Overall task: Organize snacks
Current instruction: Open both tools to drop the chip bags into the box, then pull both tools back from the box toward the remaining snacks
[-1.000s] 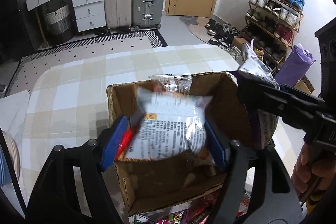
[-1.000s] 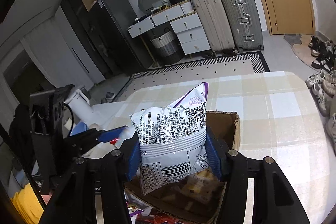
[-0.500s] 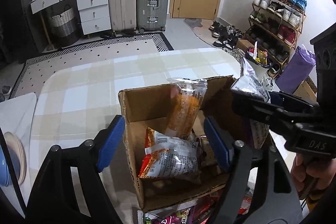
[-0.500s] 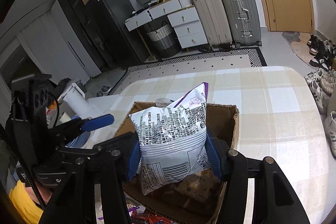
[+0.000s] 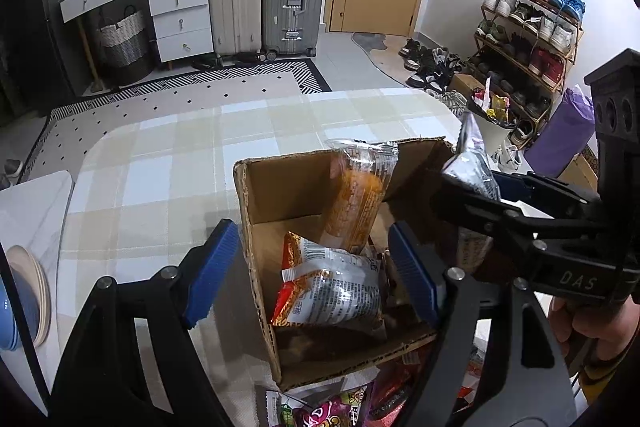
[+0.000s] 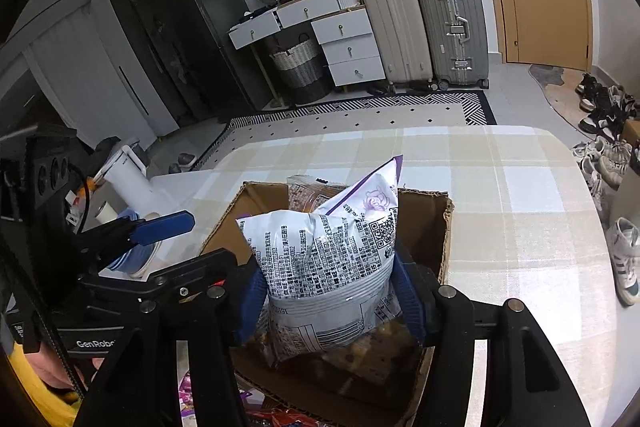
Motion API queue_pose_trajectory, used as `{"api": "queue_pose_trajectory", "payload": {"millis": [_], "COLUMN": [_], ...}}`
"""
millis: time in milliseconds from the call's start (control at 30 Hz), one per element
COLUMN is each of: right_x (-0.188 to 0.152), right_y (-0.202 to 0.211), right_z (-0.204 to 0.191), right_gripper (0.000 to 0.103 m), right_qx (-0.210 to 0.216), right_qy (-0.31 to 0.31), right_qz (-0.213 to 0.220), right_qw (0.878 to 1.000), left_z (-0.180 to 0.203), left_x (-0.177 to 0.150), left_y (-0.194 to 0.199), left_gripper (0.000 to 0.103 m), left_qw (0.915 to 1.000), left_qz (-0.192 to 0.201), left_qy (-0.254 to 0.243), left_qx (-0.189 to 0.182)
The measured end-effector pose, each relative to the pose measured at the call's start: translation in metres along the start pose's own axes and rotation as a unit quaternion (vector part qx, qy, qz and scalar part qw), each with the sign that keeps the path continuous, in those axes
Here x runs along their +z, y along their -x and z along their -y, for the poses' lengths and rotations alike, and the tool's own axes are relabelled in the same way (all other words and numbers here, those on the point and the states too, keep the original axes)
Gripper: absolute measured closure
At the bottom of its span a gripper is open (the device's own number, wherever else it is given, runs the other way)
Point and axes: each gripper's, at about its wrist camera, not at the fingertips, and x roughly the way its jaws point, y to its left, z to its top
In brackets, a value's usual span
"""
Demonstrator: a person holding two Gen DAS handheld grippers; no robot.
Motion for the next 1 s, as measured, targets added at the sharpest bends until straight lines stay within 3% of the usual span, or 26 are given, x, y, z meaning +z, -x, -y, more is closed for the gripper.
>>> {"api": "queue_pose_trajectory", "payload": {"millis": [567, 1000], "right_x": [0.000, -0.023], "right_y": [0.033, 0.131], "right_z": [-0.016, -0.055], "right_gripper": [0.041, 0.041], "right_qx": [0.000, 0.019], "right_qy": [0.018, 0.052], "right_qz": [0.032, 0.104], "right_qw": [0.999, 0.993], "left_z": [0.007, 0.017], "left_x": [-0.006, -0.027], "left_y": [0.031, 0.127], "left_gripper": [0.026, 0.024], "left_qw": [0.9999, 0.9979], "left_qz": [0.011, 0.063], "left_qy": [-0.006, 0.011], "left_qx": [0.002, 0.004]}}
